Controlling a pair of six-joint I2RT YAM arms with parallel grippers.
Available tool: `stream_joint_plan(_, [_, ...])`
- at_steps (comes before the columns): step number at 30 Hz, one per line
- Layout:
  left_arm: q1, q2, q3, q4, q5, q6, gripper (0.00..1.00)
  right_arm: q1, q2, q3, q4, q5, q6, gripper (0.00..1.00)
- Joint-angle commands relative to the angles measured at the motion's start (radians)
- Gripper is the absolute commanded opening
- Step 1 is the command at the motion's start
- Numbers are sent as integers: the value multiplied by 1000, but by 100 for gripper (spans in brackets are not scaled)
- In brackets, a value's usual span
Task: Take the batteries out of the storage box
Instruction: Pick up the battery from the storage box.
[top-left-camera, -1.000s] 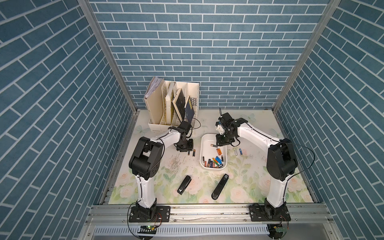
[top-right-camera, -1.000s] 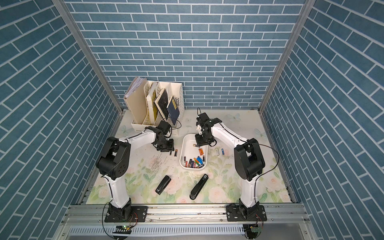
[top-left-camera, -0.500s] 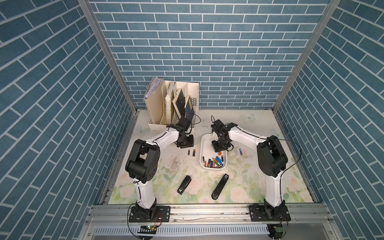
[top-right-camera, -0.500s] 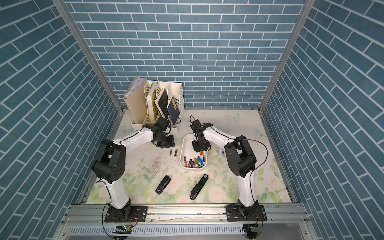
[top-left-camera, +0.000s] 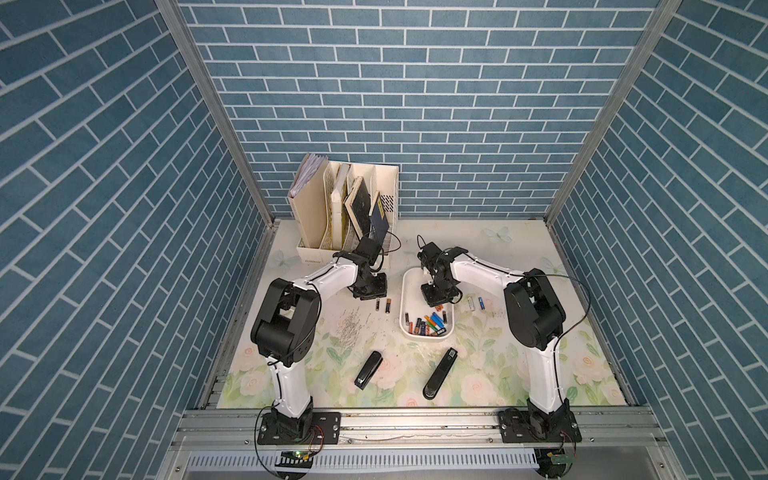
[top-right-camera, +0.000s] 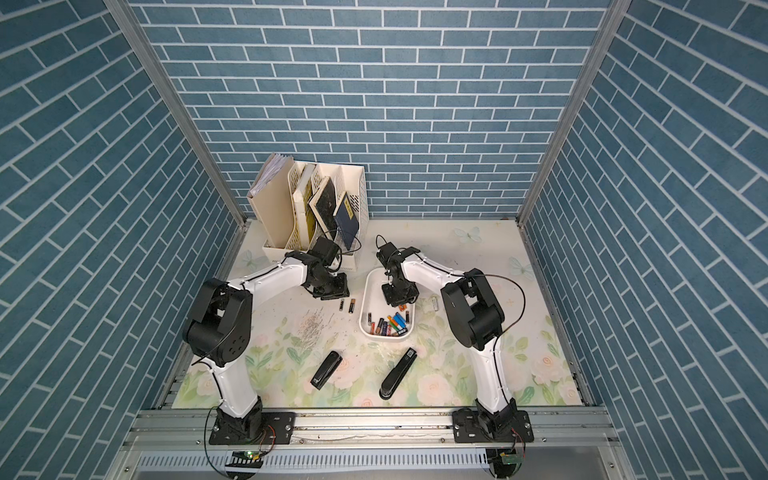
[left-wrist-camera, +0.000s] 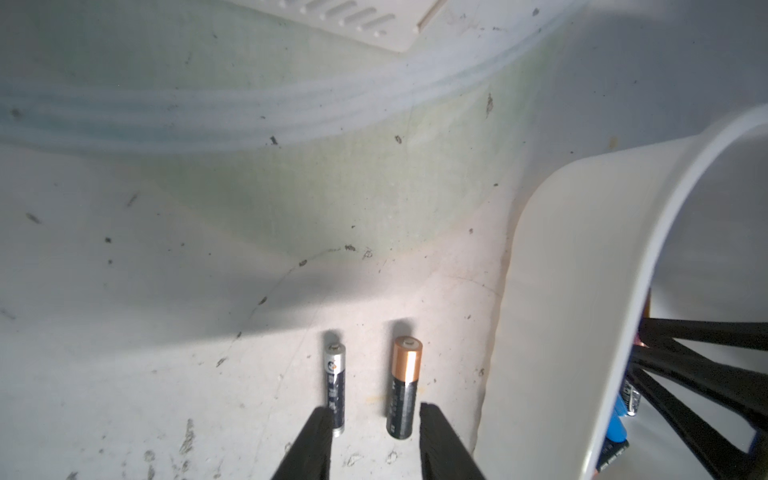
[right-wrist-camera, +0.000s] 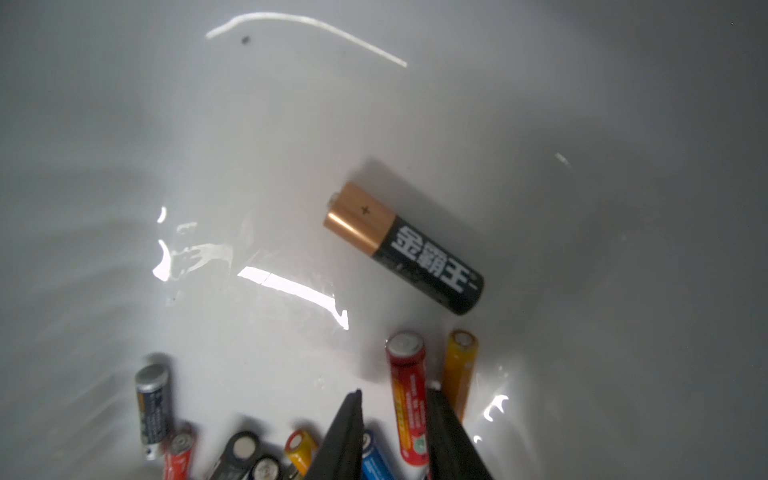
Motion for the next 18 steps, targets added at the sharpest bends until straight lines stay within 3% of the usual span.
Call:
stream_joint_plan(1, [-5, -36, -13, -6, 3, 0, 41, 16, 28, 26, -20, -18, 6, 28])
stream_joint_plan(18, [-10, -38, 20, -22, 3, -6, 41, 18, 48, 43, -13, -18, -20, 16])
